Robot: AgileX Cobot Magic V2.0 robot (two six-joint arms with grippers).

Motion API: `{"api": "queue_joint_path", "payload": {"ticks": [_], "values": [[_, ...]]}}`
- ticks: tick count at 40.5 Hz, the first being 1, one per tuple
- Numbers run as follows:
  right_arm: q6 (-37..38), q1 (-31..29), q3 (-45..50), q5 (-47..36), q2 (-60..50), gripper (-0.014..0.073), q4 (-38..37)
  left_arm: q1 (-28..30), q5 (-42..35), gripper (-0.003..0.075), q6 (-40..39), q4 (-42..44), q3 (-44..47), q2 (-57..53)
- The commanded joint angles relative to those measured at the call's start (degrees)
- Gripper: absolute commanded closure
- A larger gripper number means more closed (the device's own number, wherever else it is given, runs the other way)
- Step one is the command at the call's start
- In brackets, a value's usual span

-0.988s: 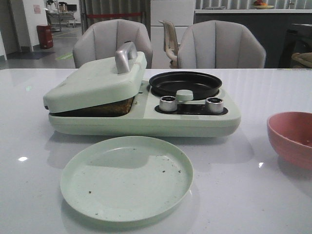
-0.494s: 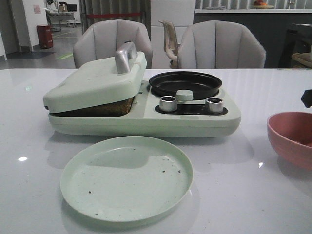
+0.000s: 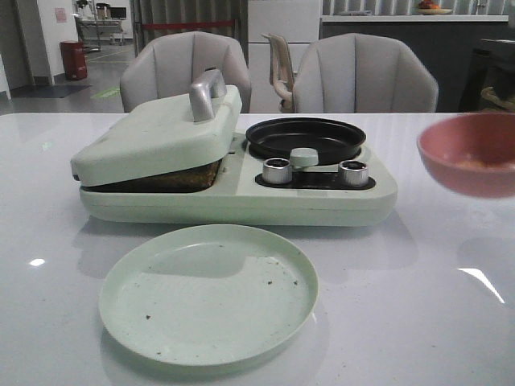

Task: Make breakfast with bread and shrimp
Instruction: 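Lift the pink bowl with the right gripper over the frying pan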

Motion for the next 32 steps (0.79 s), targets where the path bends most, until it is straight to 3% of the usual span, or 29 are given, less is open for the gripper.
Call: {"api": "queue_joint_path", "payload": {"ticks": [1, 7, 12, 24, 32], "values": [[-2.18, 1.71, -9.14, 1.03, -3.57, 0.0559, -1.32, -0.46, -3.81, 0.0619, 0.06, -1.87, -1.78, -0.09], [-3.06, 7.39, -17.82, 3.66, -3.52, 0.055, -10.32, -0.46, -3.81, 0.0619, 0.06, -1.87, -1.78, -0.09], [0.0, 14.24, -23.14, 3.85, -2.44, 0.055, -22.96, -0.46, -3.81, 0.0619, 0.06, -1.87, -1.78, -0.09], [21.41, 30.0, -29.68, 7.17, 3.86, 0.055, -64.83, -0.46, -3.81, 0.0619, 0.06, -1.87, -1.78, -0.09], [35.93, 35.32, -30.1, 15.66, 9.34, 0.055, -88.88, -0.46, -3.81, 0.0619, 0.06, -1.87, -1.78, -0.09]]}}
